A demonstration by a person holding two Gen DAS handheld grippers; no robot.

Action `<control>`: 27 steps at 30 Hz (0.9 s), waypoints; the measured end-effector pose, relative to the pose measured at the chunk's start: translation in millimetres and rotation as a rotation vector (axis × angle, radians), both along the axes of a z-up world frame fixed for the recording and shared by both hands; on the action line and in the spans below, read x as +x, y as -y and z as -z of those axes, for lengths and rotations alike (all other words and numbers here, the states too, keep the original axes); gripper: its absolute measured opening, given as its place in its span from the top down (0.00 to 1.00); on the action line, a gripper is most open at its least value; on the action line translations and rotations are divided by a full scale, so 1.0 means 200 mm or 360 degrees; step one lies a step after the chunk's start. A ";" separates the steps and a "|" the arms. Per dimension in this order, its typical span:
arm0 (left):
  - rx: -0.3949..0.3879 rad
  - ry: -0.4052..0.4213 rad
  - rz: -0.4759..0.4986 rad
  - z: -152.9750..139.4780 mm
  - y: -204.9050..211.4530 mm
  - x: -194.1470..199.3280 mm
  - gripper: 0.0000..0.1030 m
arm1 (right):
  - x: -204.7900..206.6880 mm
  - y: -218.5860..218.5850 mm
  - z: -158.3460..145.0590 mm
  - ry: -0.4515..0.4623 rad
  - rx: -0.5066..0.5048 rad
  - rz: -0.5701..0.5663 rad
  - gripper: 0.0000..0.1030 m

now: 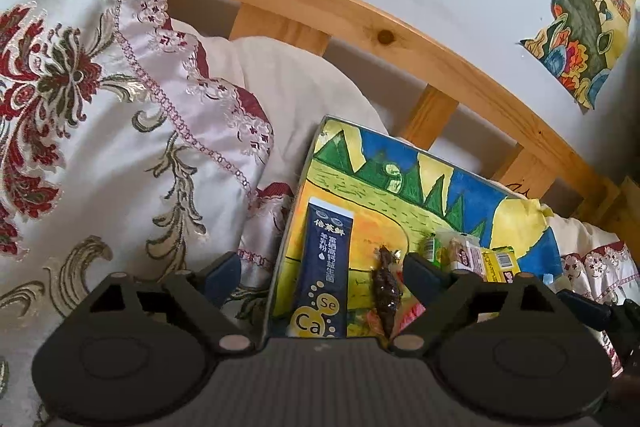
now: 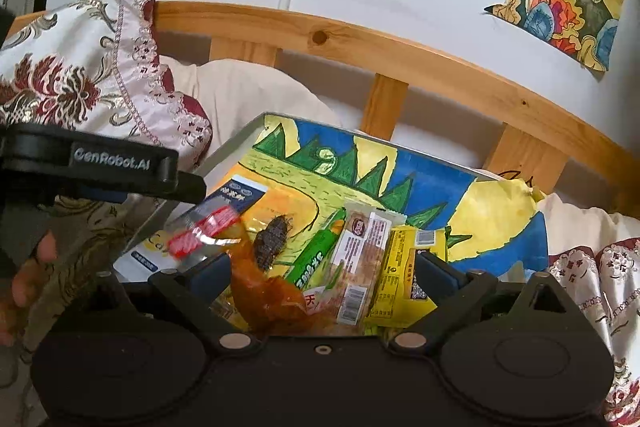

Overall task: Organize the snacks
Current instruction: 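Lower the blue stick into the tray with the left tool while the right tool lowers the orange bag there, then open both tools to release the blue stick and orange bag in the tray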

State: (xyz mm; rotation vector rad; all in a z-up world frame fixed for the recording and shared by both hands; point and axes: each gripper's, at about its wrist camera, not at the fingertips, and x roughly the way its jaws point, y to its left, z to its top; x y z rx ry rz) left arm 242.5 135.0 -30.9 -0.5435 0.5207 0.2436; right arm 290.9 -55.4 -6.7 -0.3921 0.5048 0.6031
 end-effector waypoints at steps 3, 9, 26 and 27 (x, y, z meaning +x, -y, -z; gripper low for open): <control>0.0003 0.0021 -0.0010 -0.01 0.00 -0.02 0.10 | -0.01 0.00 -0.02 0.0011 0.0013 0.0006 0.04; 0.0018 0.0067 -0.0029 -0.05 0.00 -0.08 0.04 | -0.01 0.03 -0.05 0.0006 0.0093 0.0070 0.02; 0.0143 0.0135 -0.0110 -0.12 0.07 -0.31 0.01 | -0.10 0.25 -0.15 0.0032 0.0377 0.0244 0.01; 0.0151 0.0137 -0.0111 -0.13 0.08 -0.32 0.01 | -0.11 0.26 -0.15 0.0035 0.0381 0.0247 0.01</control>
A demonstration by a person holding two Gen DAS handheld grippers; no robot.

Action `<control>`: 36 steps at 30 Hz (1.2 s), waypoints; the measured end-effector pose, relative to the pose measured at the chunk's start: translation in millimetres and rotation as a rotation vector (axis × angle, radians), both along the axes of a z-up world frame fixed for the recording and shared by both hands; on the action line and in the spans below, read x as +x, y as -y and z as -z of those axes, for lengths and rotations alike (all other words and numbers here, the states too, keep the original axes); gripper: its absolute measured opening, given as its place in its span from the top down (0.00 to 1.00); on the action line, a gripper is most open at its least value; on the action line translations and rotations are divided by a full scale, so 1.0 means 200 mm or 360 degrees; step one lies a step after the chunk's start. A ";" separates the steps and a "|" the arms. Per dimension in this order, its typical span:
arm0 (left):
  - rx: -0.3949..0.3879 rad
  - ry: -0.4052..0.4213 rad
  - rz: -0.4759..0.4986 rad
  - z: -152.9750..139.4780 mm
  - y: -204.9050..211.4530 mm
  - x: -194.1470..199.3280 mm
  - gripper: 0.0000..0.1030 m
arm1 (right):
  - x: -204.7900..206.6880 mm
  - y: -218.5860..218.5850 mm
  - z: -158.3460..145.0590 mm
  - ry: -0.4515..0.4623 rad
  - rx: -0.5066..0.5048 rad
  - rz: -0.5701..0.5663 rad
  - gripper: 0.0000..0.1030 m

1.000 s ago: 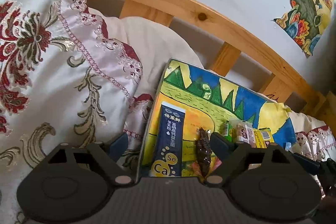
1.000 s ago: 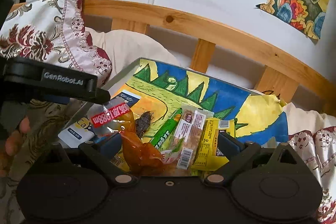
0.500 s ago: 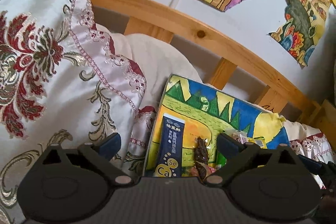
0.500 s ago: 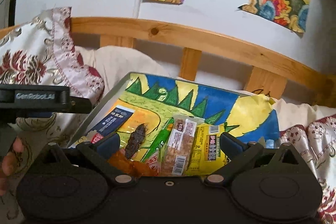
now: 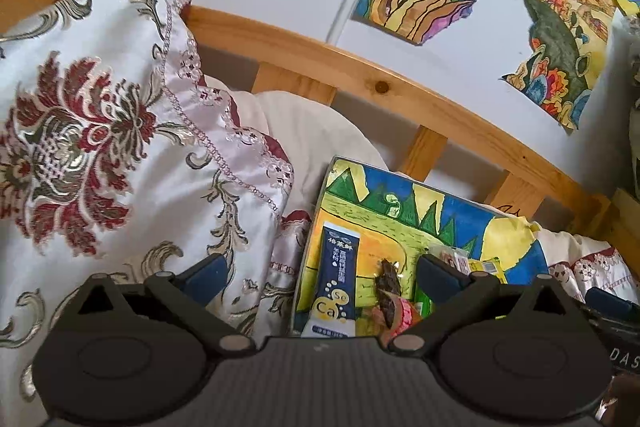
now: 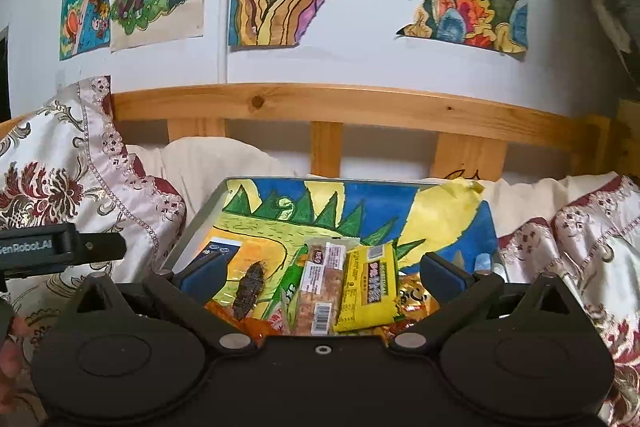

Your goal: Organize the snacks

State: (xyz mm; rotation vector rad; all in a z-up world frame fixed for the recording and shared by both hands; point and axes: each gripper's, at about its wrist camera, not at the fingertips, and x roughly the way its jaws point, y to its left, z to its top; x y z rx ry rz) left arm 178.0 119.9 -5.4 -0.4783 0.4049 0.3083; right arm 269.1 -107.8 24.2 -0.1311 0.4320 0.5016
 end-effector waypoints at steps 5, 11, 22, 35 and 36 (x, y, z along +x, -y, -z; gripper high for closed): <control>0.0074 0.0004 -0.0003 -0.01 0.06 -0.08 0.01 | -0.06 0.08 -0.01 0.0009 0.0030 0.0018 0.01; 0.0151 0.0007 0.0031 -0.02 0.13 -0.14 0.01 | -0.11 0.17 -0.03 0.0022 0.0038 0.0045 0.01; 0.0177 -0.0028 0.0047 -0.02 0.23 -0.21 0.01 | -0.19 0.29 -0.04 0.0025 0.0066 0.0079 0.01; 0.0254 -0.0141 0.0041 -0.01 0.41 -0.38 0.01 | -0.36 0.49 0.02 -0.0087 0.0055 0.0023 0.01; 0.0241 -0.0134 0.0024 -0.01 0.42 -0.39 0.01 | -0.37 0.51 0.02 -0.0090 0.0059 0.0025 0.01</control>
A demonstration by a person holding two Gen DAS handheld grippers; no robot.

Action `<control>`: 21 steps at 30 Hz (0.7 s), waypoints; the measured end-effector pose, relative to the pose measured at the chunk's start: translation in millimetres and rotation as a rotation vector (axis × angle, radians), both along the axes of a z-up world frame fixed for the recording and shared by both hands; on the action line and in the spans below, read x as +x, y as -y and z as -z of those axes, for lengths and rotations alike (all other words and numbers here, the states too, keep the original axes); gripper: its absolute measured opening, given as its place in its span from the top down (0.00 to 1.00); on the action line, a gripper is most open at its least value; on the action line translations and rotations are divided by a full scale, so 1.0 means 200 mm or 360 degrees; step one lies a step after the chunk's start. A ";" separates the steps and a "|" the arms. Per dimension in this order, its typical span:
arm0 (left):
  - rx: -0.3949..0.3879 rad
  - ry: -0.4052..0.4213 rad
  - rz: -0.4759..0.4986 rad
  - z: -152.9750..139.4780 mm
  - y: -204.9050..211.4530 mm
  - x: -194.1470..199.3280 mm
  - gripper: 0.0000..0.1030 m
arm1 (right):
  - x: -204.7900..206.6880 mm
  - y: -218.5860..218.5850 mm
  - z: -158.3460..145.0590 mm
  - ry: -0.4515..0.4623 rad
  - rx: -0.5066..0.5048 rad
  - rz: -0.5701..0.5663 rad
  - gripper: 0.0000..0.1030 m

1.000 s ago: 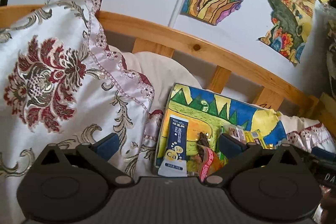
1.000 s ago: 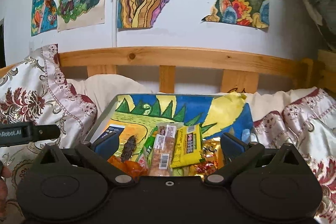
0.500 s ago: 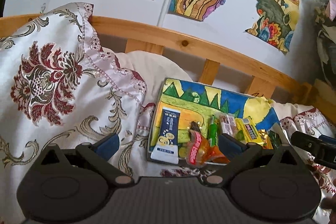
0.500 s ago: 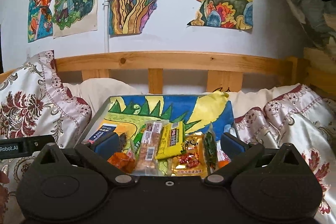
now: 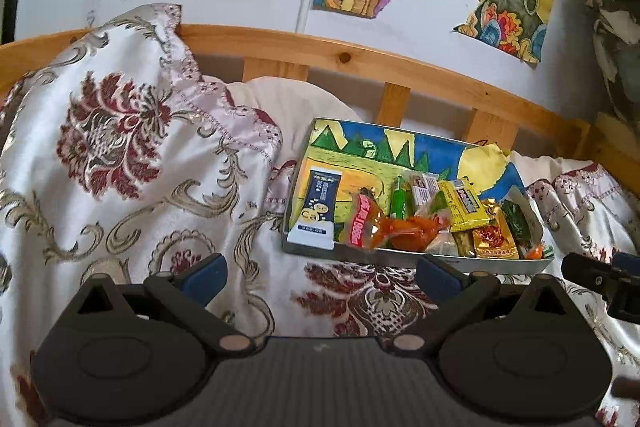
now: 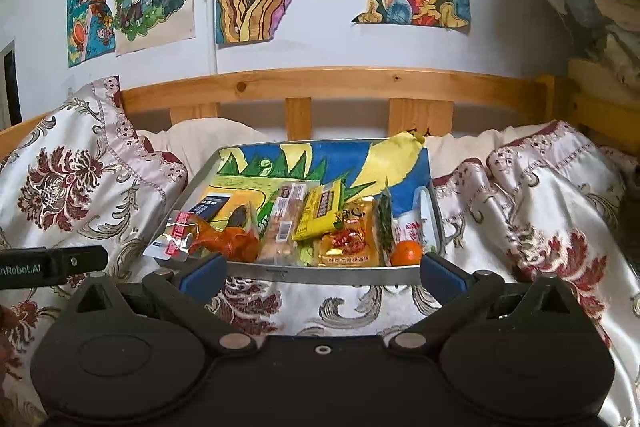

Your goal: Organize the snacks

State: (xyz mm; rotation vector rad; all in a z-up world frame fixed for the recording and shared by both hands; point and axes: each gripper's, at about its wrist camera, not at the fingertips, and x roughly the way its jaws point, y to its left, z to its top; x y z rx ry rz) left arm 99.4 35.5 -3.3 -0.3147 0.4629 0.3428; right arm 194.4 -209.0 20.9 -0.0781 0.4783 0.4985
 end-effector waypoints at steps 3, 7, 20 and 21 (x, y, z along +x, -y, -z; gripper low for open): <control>-0.0009 0.0012 -0.0053 -0.01 0.04 -0.05 0.01 | -0.03 0.03 0.00 -0.0011 0.0004 -0.0002 0.01; 0.0110 -0.0014 -0.0048 -0.02 0.13 -0.09 0.01 | -0.06 0.07 0.03 -0.0070 0.0006 -0.0017 0.01; -0.0002 0.0000 -0.0010 0.00 0.14 -0.17 0.01 | -0.16 0.12 0.02 -0.0089 0.0014 -0.0046 0.01; -0.0003 -0.0002 -0.0009 0.00 0.15 -0.17 0.01 | -0.17 0.12 0.02 -0.0091 0.0015 -0.0048 0.01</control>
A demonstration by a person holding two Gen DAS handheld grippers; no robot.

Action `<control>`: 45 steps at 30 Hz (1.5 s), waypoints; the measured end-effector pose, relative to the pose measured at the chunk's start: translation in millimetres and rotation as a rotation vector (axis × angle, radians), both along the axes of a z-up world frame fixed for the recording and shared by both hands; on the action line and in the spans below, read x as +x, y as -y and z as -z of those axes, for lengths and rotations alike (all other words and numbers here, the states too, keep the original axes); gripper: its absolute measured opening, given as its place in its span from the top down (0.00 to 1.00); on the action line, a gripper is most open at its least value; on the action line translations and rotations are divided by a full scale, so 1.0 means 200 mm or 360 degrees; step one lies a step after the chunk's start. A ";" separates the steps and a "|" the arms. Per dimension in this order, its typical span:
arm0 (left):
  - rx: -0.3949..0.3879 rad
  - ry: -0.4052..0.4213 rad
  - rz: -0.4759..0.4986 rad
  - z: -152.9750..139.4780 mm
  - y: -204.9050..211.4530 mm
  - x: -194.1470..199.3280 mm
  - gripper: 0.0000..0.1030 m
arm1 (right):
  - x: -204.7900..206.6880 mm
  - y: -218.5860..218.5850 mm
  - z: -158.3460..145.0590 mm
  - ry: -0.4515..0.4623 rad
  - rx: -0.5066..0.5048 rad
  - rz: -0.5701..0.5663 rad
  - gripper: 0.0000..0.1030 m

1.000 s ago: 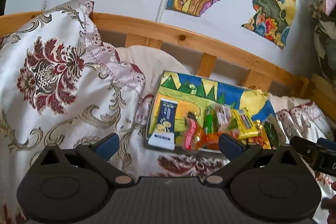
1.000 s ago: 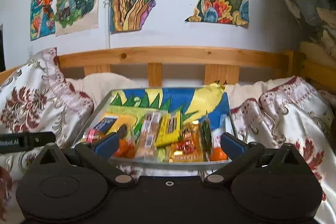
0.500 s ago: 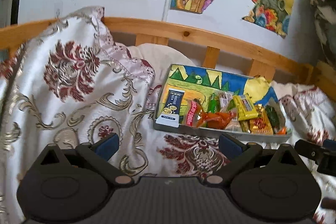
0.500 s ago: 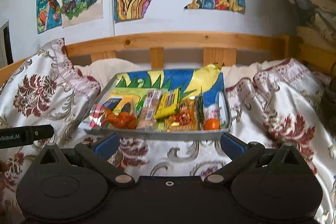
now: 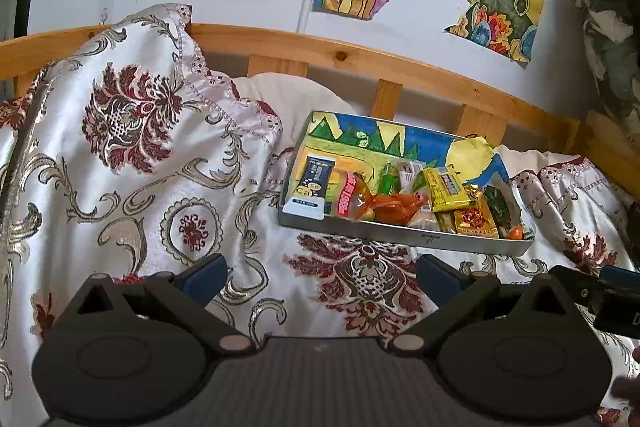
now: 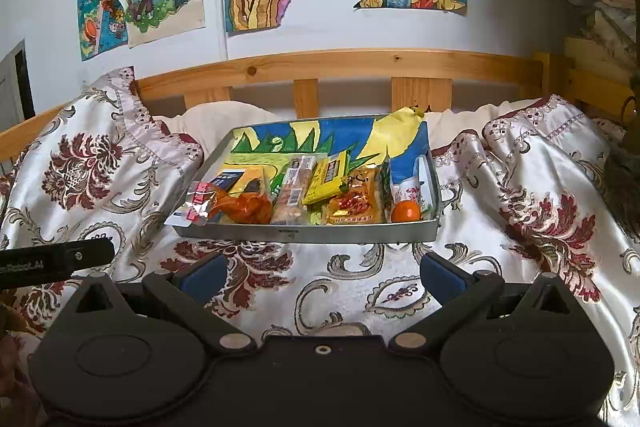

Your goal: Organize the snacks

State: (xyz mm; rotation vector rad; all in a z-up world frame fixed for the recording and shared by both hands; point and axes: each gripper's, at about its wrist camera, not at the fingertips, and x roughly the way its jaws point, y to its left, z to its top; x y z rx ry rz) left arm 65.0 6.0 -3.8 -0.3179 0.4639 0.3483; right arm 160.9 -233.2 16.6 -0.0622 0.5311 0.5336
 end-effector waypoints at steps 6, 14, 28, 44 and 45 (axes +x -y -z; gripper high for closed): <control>0.0044 -0.0028 0.0037 0.02 0.03 0.00 0.01 | -0.01 0.01 0.00 -0.0006 0.0007 0.0003 0.01; 0.0007 -0.0055 0.0050 0.03 0.02 0.00 0.01 | -0.01 0.01 0.01 -0.0021 0.0013 0.0018 0.01; 0.0019 -0.0096 0.0017 0.02 0.02 0.00 0.01 | -0.01 0.00 0.02 -0.0026 -0.0001 0.0011 0.01; 0.0043 -0.0142 0.0007 0.03 0.01 -0.01 0.01 | -0.02 -0.01 0.03 -0.0034 -0.0011 0.0000 0.01; 0.0045 -0.0141 0.0009 0.03 0.01 -0.01 0.01 | -0.02 -0.01 0.03 -0.0036 -0.0012 -0.0002 0.01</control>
